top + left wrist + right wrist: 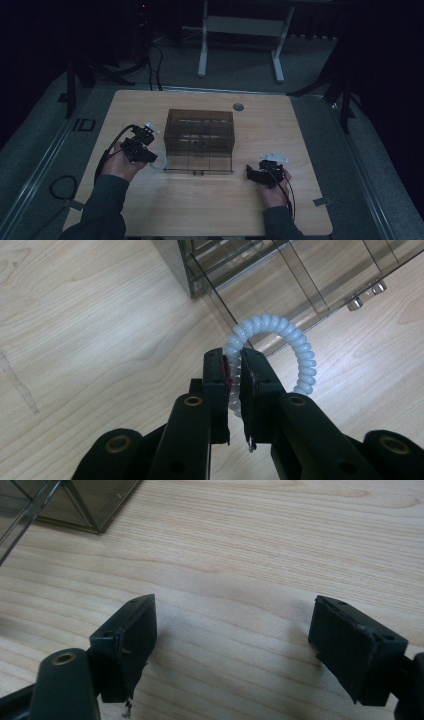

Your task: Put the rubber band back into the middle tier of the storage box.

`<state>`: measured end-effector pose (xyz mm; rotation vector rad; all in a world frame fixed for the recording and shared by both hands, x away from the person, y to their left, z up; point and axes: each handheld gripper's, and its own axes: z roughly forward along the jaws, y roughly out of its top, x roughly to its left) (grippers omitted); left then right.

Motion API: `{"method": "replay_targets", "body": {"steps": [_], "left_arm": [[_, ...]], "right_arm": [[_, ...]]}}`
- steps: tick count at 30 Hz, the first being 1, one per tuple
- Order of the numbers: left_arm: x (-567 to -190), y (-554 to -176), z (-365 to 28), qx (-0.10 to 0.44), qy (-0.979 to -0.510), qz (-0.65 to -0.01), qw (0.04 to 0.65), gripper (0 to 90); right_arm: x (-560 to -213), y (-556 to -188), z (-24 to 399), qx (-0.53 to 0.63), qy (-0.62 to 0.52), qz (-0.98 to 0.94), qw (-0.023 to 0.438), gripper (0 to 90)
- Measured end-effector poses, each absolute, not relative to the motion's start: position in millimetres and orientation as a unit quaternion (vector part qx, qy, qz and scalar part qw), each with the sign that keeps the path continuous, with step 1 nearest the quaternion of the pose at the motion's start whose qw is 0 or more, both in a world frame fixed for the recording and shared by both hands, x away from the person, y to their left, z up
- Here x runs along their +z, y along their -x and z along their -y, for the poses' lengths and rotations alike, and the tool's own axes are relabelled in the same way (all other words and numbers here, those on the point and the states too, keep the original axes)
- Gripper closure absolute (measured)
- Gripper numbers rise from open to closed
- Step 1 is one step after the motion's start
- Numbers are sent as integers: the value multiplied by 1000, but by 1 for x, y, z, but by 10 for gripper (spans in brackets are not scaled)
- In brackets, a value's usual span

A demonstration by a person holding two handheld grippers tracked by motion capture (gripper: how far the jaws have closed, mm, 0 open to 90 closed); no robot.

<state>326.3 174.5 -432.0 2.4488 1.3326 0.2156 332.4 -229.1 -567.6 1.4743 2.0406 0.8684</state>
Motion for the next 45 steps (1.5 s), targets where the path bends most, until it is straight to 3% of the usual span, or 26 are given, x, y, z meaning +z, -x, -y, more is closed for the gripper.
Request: {"method": "replay_targets", "body": {"steps": [45], "left_arm": [[-451, -357, -134, 66, -870, -452, 184, 821]], "right_arm": [[-568, -332, 229, 317, -538, -745, 237, 194]]}}
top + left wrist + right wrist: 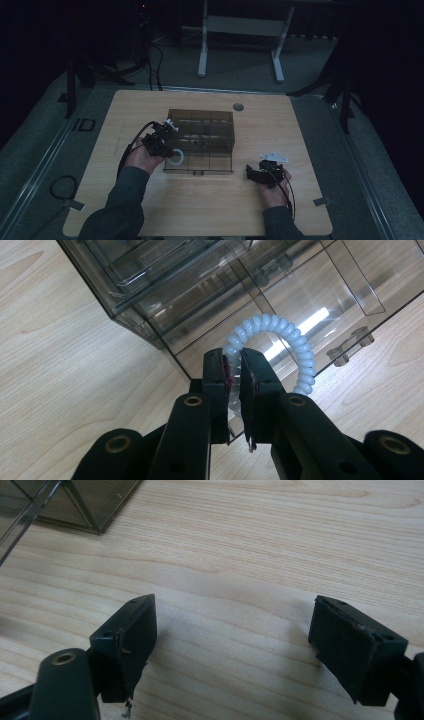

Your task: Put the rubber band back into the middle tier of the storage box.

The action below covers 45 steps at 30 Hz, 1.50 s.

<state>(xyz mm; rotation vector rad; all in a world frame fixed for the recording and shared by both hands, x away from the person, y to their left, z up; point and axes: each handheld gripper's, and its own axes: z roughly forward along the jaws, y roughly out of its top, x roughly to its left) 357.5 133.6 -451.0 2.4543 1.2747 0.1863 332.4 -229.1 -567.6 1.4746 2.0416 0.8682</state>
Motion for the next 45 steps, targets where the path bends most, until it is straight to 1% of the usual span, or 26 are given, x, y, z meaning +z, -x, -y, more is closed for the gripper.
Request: {"method": "replay_targets", "body": {"steps": [21, 36, 45], "left_arm": [[-458, -365, -123, 65, -871, -452, 180, 822], [-466, -370, -122, 65, -880, -445, 154, 821], [-469, -368, -122, 69, -879, -448, 150, 820]], "right_arm": [[-568, -332, 229, 317, -538, -745, 237, 194], [-568, -333, 229, 317, -537, -745, 237, 194], [-568, -333, 229, 317, -537, -745, 237, 194]]}}
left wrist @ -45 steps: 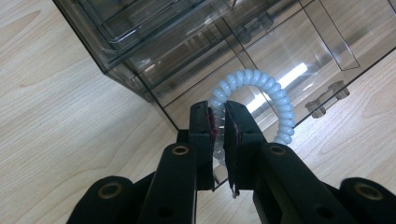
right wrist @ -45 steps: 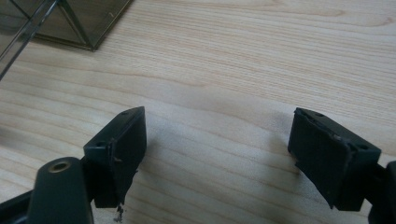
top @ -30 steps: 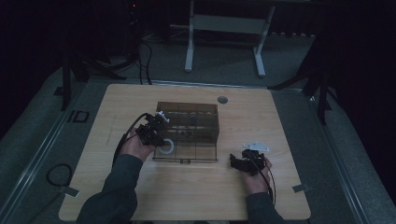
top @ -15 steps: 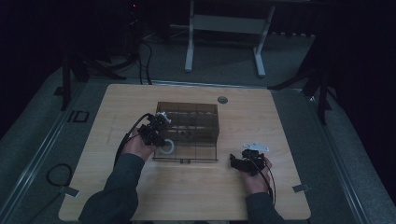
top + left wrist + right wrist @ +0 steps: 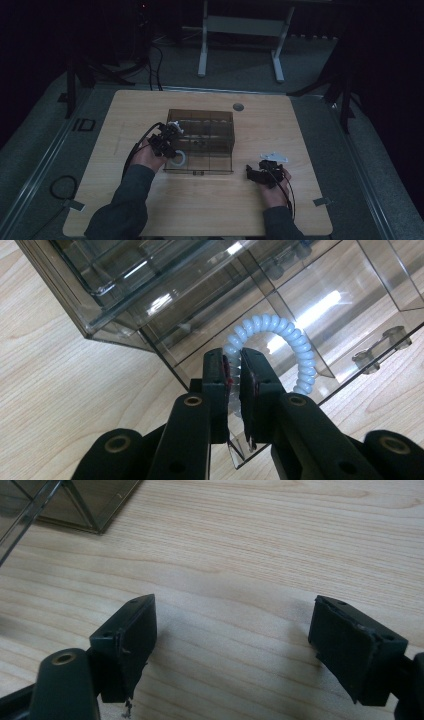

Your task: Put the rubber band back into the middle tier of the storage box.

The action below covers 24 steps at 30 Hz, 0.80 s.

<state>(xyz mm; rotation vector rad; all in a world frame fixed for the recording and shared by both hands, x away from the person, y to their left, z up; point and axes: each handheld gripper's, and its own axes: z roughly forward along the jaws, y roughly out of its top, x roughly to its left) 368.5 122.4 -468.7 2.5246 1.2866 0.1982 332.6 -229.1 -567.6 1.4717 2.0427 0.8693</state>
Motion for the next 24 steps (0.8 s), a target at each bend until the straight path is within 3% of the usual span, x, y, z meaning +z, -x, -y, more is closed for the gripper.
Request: {"method": "replay_targets", "body": {"steps": [24], "left_arm": [[-477, -367, -123, 68, -879, -450, 140, 818]], "right_arm": [[-568, -333, 229, 317, -537, -745, 237, 194]]}}
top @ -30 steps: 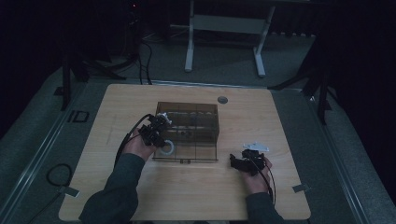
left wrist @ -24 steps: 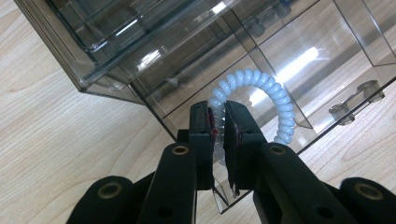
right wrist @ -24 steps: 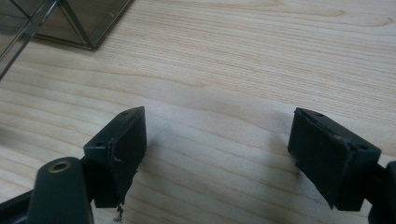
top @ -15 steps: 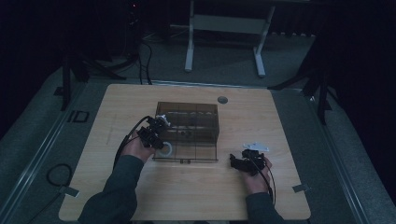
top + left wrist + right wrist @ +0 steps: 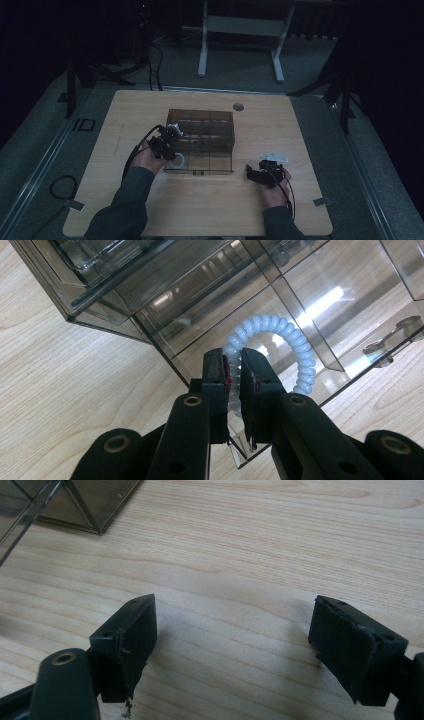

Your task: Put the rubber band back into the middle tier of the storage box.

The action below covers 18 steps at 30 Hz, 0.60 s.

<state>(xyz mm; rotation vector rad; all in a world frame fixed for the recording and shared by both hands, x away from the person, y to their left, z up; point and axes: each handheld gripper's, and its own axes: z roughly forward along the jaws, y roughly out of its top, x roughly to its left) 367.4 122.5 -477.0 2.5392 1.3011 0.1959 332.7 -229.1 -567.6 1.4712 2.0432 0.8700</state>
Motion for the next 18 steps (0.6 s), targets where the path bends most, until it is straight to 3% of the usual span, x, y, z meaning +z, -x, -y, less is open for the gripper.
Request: {"method": "replay_targets", "body": {"steps": [18], "left_arm": [[-481, -371, -122, 69, -881, -450, 131, 817]], "right_arm": [[-568, -333, 229, 318, -536, -745, 237, 194]]}}
